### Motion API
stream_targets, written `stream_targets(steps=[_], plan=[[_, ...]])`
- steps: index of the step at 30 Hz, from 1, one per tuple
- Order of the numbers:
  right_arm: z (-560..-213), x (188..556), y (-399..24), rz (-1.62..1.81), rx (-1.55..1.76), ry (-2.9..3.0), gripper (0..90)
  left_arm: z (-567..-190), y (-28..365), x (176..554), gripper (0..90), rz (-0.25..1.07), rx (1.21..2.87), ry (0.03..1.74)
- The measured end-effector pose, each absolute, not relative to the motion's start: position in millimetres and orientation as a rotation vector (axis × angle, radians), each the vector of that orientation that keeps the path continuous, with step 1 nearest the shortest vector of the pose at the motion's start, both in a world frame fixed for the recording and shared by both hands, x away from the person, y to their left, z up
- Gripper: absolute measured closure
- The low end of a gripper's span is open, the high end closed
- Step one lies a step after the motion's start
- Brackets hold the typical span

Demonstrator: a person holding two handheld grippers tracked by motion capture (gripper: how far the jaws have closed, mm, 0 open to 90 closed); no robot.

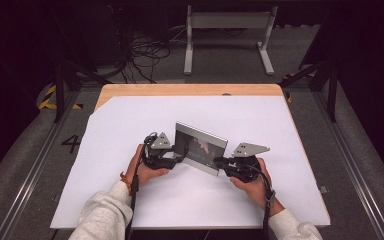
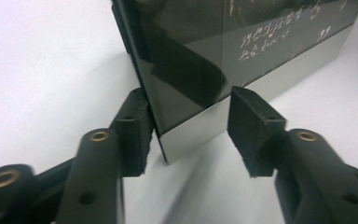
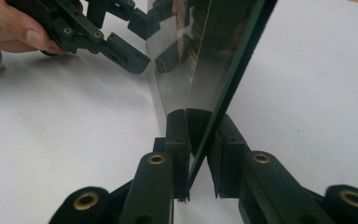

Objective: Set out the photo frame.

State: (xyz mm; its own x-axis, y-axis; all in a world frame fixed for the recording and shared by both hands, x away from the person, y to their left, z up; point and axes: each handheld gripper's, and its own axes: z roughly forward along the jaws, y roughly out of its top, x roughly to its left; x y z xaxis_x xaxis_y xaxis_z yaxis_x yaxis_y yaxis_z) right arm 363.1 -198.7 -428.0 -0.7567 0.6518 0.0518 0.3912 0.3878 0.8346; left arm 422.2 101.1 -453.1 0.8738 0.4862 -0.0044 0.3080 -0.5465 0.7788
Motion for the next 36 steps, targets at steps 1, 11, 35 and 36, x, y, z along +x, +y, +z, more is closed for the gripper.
stream_targets(steps=[1,11,35,36], plan=[[-428,363,-199,1.304,0.916,2.366,78.8,-453,101,421,53.9,0.272,2.19,0.572],[-428,363,-200,1.29,0.925,2.346,76.2,-453,101,415,59.2,0.295,2.202,0.566],[-427,357,-203,1.233,0.936,2.314,74.5,-446,103,412,62.4,0.288,2.164,0.54],[-427,357,-203,1.232,0.937,2.313,74.4,-446,103,411,62.7,0.285,2.163,0.539]])
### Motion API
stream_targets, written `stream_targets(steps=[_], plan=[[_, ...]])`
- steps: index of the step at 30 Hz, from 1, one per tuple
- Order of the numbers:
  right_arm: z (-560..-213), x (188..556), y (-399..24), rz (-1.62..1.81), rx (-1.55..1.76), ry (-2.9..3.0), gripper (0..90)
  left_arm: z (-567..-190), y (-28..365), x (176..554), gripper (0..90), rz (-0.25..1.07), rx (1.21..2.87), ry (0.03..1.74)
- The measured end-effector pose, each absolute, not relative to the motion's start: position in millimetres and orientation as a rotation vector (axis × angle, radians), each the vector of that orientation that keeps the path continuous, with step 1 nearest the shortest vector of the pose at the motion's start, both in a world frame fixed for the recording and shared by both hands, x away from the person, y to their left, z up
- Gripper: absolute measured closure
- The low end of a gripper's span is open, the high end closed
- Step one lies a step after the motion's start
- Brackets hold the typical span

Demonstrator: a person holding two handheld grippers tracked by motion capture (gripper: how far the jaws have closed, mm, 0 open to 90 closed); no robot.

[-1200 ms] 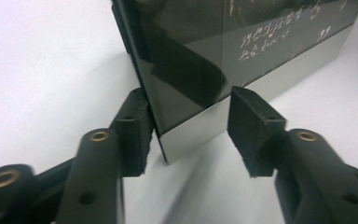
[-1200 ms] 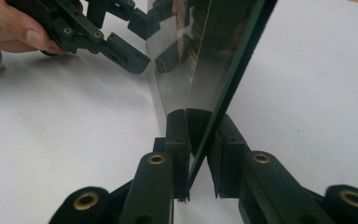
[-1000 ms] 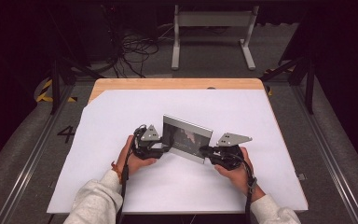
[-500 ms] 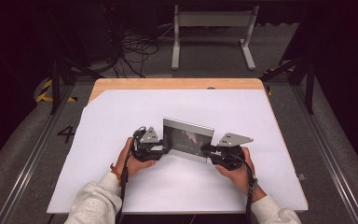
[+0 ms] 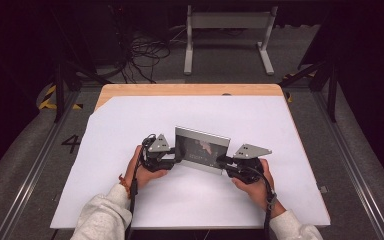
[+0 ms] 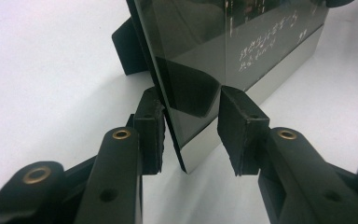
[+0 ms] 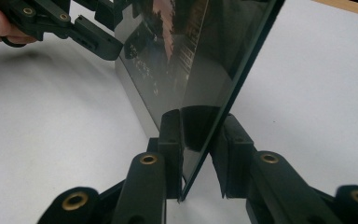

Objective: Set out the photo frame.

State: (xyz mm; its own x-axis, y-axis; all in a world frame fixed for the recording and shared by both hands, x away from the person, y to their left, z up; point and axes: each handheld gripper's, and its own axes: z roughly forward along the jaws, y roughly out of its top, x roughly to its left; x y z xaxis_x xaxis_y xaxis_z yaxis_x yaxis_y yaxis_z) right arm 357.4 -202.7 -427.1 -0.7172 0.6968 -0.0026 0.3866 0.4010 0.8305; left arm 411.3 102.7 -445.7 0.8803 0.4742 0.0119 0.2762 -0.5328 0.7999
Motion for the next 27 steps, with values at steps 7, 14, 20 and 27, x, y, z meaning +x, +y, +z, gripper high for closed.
stream_targets(steps=[7,14,20,27], plan=[[-428,358,-204,1.237,0.944,2.302,73.1,-447,102,407,64.4,0.293,2.17,0.543],[-428,359,-205,1.228,0.937,2.301,72.2,-445,101,402,65.8,0.311,2.195,0.542],[-429,359,-205,1.224,0.939,2.299,71.1,-444,101,397,67.5,0.307,2.21,0.54],[-429,359,-205,1.212,0.944,2.294,69.7,-442,100,393,67.6,0.296,2.228,0.534]])
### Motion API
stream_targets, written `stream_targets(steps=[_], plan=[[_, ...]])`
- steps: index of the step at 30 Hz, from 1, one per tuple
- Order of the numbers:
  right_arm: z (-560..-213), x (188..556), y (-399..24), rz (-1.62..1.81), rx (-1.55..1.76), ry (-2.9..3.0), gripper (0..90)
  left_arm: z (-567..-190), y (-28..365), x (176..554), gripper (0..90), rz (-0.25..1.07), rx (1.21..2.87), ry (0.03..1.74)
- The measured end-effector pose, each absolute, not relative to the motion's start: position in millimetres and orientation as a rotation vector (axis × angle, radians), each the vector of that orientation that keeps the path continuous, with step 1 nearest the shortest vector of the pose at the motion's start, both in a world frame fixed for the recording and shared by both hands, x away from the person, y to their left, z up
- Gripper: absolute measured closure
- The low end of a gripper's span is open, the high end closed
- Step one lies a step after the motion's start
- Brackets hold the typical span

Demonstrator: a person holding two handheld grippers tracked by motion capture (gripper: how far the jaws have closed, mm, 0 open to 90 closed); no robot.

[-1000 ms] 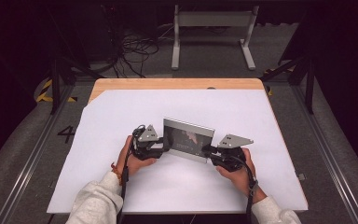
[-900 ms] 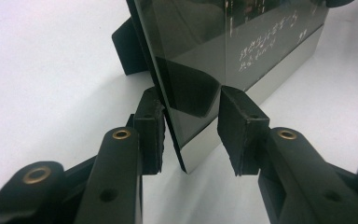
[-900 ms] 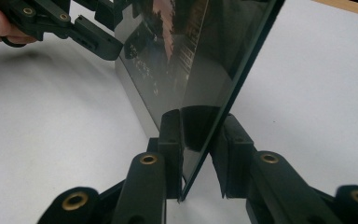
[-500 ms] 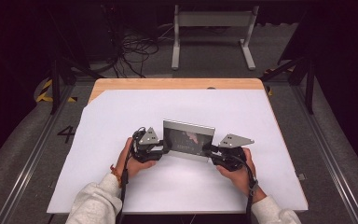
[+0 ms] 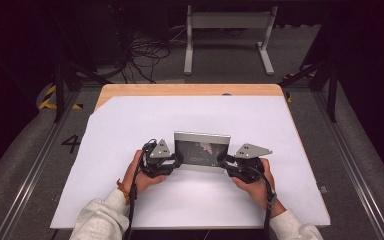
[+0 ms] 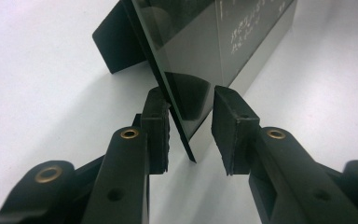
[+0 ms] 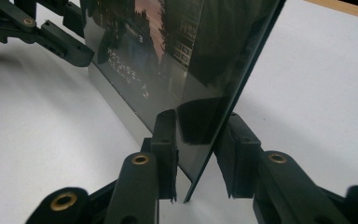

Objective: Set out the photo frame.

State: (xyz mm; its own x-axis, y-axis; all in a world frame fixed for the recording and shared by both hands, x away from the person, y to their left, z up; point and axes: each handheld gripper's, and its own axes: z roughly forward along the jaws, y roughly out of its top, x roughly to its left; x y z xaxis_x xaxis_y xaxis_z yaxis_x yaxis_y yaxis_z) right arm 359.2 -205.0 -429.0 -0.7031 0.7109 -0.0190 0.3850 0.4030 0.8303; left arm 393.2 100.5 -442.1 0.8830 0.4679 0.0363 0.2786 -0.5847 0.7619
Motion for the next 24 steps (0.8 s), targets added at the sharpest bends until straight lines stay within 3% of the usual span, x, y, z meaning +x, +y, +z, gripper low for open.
stream_targets(steps=[7,13,17,24], plan=[[-430.0,359.2,-205.5,1.206,0.946,2.306,70.0,-440.5,100.9,392.5,67.6,0.308,2.242,0.52],[-427.6,358.2,-210.4,1.205,0.947,2.317,75.4,-437.7,102.6,393.3,64.1,0.291,2.198,0.515],[-426.4,355.0,-214.8,1.189,0.935,2.315,80.2,-438.2,104.3,394.3,68.4,0.284,2.188,0.525],[-426.9,356.5,-214.9,1.19,0.939,2.308,80.1,-437.8,104.0,391.7,70.7,0.29,2.194,0.526]])
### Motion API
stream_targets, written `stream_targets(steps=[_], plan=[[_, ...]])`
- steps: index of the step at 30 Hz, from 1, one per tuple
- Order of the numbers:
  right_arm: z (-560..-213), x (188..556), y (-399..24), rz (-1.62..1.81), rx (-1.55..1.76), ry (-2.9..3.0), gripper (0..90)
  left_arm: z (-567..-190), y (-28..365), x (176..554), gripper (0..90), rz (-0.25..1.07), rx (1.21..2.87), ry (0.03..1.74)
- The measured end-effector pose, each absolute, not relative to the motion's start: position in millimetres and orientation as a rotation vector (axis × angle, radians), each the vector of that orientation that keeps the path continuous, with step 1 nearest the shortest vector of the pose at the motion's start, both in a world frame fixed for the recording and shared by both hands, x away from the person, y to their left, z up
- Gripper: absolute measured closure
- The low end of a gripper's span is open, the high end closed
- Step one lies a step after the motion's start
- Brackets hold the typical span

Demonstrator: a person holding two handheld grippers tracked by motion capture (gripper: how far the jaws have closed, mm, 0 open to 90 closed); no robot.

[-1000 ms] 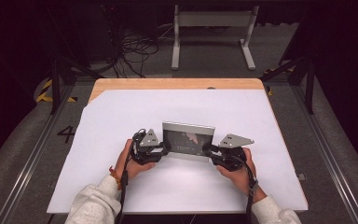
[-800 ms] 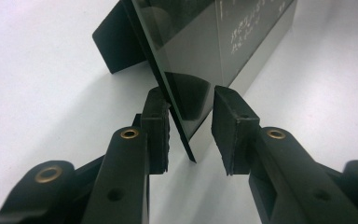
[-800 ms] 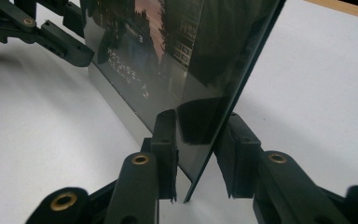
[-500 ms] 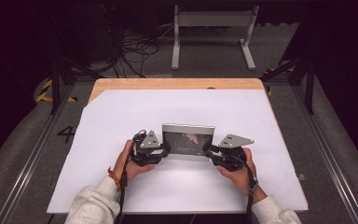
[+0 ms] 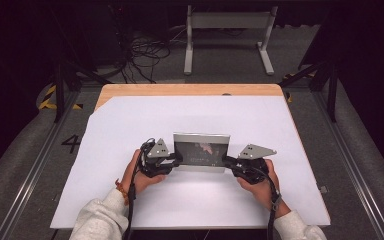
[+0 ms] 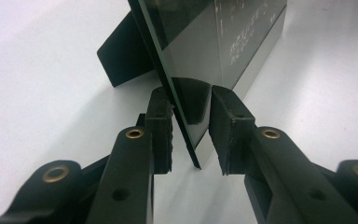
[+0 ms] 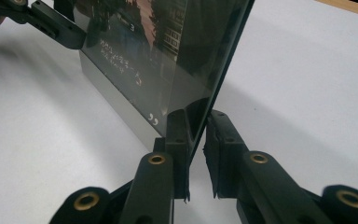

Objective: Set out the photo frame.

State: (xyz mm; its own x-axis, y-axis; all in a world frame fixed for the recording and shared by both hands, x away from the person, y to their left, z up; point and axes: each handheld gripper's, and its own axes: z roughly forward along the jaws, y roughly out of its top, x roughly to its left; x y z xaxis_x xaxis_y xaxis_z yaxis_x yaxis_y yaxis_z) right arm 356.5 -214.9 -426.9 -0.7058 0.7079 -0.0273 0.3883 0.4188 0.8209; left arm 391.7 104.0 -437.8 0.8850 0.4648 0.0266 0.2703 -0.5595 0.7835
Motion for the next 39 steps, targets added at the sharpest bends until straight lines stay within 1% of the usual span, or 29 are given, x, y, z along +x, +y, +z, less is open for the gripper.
stream_targets(steps=[10,39], plan=[[-427.7,357.4,-213.6,1.184,0.934,2.303,79.4,-437.4,104.5,387.7,71.7,0.296,2.199,0.533],[-425.4,354.4,-211.8,1.105,0.878,2.308,80.5,-438.5,104.5,387.7,69.7,0.31,2.191,0.531]])
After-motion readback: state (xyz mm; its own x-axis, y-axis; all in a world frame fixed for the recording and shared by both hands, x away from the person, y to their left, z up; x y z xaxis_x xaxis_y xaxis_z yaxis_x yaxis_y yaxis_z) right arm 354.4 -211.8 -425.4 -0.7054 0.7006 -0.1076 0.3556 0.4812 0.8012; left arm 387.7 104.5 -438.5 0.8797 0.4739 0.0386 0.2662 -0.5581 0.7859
